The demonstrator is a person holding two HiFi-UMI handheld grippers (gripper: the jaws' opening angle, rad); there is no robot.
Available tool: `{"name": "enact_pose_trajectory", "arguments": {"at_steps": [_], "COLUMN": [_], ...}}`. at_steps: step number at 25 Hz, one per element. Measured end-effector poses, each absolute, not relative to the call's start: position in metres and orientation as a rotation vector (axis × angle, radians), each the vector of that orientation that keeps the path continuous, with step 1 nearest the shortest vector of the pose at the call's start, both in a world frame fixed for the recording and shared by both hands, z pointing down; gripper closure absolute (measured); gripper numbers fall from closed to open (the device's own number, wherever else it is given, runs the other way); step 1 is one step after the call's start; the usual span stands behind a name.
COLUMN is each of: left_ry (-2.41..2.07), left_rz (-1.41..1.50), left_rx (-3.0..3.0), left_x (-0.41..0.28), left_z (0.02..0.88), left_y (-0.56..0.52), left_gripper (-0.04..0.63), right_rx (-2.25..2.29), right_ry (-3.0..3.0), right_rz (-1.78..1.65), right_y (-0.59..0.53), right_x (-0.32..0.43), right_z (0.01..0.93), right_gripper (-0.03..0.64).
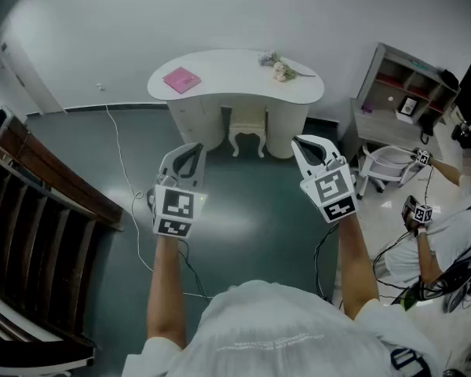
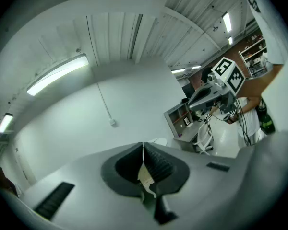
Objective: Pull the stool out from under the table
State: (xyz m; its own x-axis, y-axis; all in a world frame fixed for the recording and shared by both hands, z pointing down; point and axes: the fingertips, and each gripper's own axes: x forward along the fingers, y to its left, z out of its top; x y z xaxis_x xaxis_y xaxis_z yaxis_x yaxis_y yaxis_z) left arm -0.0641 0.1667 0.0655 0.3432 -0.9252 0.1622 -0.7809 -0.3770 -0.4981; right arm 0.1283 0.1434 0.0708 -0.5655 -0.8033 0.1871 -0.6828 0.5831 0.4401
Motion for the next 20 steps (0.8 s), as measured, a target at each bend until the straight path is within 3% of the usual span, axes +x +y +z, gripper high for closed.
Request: {"name": "enact_pose_trajectory", "arguments": {"at_steps": [20], "left_ry": [1.577], "left_rz": [-0.725], "left_rx": [-2.259], "left_x": [-0.028], "left_z": [0.100], "left_y": [0.171], "left_gripper": [0.577], "right_rx": [1.083], "right_ry": [-2.481], "right_rz": [-0.446], "right_y": [0.137], "right_x": [0.176], "right_z": [0.108], "right_gripper": [0.601]}}
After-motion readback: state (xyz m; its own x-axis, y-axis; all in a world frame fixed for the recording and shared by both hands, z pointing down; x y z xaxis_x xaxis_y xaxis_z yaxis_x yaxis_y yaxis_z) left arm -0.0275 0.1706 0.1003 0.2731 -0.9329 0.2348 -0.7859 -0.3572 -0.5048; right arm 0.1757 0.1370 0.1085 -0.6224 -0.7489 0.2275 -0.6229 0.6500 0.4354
